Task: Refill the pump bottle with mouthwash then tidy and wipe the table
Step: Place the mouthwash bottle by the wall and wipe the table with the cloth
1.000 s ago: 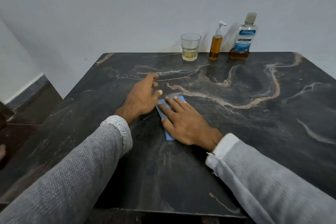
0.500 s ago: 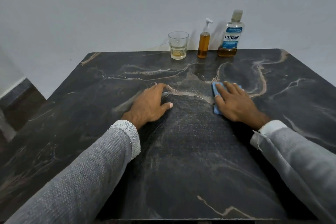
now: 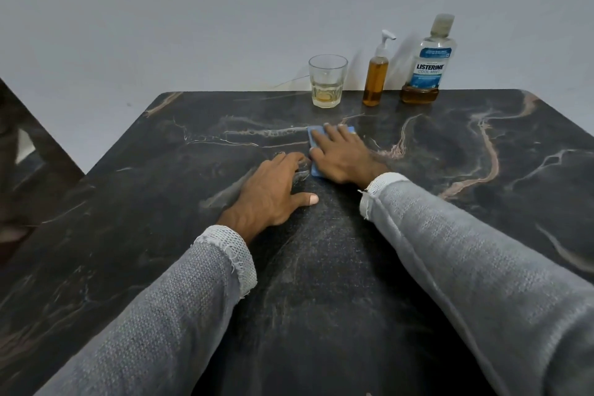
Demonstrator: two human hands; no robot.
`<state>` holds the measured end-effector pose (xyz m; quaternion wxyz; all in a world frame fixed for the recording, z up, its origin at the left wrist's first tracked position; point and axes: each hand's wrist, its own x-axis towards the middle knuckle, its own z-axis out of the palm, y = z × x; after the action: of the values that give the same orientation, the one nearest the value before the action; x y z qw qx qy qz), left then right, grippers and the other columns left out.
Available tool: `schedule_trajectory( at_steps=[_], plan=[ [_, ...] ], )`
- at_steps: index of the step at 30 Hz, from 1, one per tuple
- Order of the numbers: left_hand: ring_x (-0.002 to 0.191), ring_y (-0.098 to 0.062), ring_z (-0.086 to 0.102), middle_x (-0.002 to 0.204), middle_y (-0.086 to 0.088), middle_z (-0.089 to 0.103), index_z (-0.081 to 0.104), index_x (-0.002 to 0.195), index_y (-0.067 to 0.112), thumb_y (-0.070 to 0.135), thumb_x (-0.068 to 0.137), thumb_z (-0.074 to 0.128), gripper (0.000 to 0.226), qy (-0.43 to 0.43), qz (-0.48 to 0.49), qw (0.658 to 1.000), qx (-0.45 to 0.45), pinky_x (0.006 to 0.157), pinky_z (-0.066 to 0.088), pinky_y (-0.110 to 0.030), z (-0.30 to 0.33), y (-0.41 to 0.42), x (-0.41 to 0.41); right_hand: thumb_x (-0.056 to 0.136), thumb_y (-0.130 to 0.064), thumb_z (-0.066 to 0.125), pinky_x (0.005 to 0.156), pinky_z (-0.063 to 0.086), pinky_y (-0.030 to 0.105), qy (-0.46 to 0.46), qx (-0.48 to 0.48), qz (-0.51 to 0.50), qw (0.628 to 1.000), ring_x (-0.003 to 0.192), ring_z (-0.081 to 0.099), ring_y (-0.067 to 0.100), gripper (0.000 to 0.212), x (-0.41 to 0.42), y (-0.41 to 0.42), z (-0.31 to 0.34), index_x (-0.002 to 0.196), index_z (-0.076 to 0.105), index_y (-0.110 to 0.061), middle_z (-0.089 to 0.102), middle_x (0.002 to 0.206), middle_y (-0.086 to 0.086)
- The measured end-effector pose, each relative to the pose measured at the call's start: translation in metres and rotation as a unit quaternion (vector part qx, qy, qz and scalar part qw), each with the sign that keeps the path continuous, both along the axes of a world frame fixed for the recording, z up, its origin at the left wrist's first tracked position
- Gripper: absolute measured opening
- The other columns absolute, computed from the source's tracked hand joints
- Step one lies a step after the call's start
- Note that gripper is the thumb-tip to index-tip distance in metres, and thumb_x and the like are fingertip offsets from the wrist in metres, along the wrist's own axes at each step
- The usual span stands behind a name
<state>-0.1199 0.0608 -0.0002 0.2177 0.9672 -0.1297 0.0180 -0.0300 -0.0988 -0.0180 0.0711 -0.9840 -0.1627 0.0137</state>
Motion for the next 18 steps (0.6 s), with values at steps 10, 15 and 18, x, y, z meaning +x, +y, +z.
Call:
schedule_trajectory(
  at_steps=[10,15,18],
  plan=[
    [0.124,-0.023,0.051,0.137,-0.007,0.054,0.044,0.137,0.014,0.038,0.08,0.076,0.07,0.041,0.03,0.999,-0.01,0.103,0.042,-0.034,0.016,0.042,0.002,0.098,-0.058,0.018,0.118,0.003,0.044,0.007,0.041,0.003,0.999,0.149,0.0,0.026,0.065,-0.059,0.005,-0.006,0.154,0.012,-0.025,0.003,0.163,0.004],
    [0.121,-0.024,0.052,0.136,-0.008,0.054,0.041,0.139,0.013,0.038,0.078,0.077,0.075,0.07,0.028,0.997,0.033,0.099,0.043,-0.034,0.022,0.056,0.022,0.099,-0.054,0.019,0.118,0.002,0.045,0.024,0.023,0.032,0.999,0.148,-0.002,0.03,0.063,-0.052,0.039,-0.004,0.154,0.009,-0.024,0.001,0.163,0.006],
    [0.125,-0.026,0.051,0.14,-0.01,0.051,0.037,0.143,0.012,0.036,0.078,0.078,0.081,0.076,0.025,0.996,0.048,0.101,0.042,-0.034,0.023,0.063,0.034,0.099,-0.053,0.019,0.118,0.003,0.047,0.022,0.021,0.034,0.999,0.148,-0.001,0.031,0.063,-0.033,0.06,-0.004,0.154,0.01,-0.023,0.002,0.163,0.008]
  ],
)
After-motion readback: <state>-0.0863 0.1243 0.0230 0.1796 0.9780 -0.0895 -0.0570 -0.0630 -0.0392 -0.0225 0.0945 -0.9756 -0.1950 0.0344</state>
